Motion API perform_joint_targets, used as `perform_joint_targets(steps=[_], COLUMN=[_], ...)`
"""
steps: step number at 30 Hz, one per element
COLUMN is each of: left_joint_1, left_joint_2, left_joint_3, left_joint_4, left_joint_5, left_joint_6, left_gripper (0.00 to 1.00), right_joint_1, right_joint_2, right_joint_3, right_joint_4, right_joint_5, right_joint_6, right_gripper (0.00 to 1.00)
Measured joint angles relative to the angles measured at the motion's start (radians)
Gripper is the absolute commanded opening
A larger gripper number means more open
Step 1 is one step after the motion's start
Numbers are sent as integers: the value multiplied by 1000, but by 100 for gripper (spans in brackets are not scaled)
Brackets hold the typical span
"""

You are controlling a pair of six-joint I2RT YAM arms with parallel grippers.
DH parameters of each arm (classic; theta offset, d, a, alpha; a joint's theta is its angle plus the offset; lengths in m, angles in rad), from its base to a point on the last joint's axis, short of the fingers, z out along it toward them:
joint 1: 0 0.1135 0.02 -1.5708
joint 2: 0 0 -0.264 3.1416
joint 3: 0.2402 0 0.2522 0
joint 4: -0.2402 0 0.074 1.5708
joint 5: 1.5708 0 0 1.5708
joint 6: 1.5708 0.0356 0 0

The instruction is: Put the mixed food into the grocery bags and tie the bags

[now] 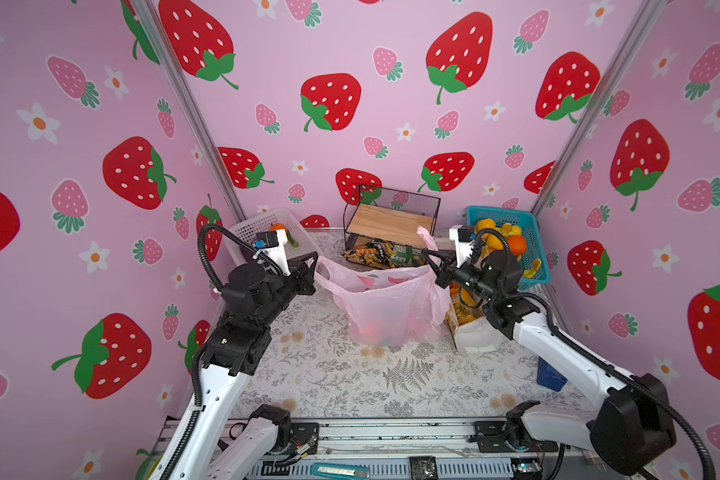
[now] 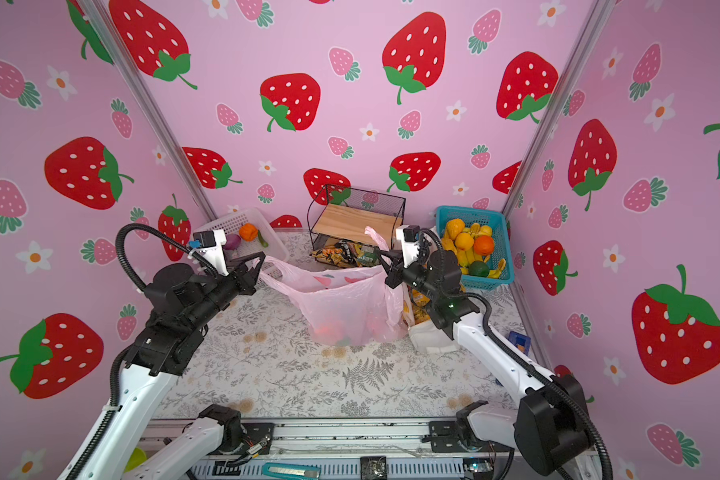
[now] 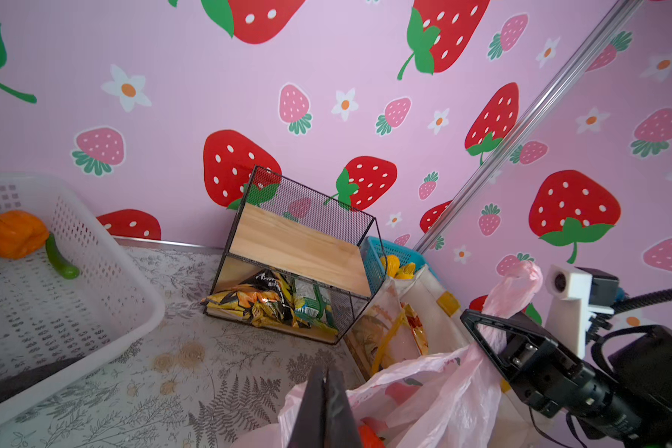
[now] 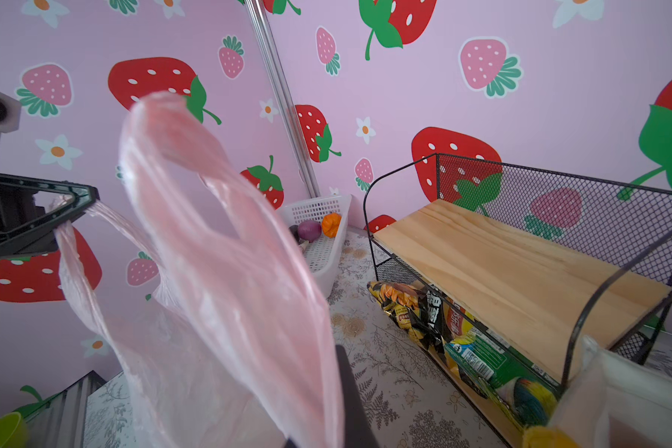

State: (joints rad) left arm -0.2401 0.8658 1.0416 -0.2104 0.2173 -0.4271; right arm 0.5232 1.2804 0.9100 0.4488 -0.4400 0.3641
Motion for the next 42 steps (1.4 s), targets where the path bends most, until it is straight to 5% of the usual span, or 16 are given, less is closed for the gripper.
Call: perform_joint_targets(steps=[5, 13, 20, 31, 42], left_joint_1=[0, 13, 58, 135, 140], left_joint_2=[32, 42, 19, 148, 442], left_joint_3=[0, -18, -118, -132, 79], left_joint_4=[19, 106, 239, 317, 313], left_joint_5=[55, 152, 329, 632, 760], left_joint_6=[31, 192, 323, 534, 633], left_gripper=[3, 50, 70, 77, 78], right_joint_1=[-1, -16, -25, -29, -29], right_joint_2=[85, 123, 123, 130, 135], right_joint_3=[21, 41, 50, 50, 51], right_joint_4=[-3, -11, -18, -24, -24], right_joint_5=[16, 33, 36, 34, 25], right_joint_6=[3, 5, 2, 1, 2], right_gripper=[0, 0, 0, 0, 0])
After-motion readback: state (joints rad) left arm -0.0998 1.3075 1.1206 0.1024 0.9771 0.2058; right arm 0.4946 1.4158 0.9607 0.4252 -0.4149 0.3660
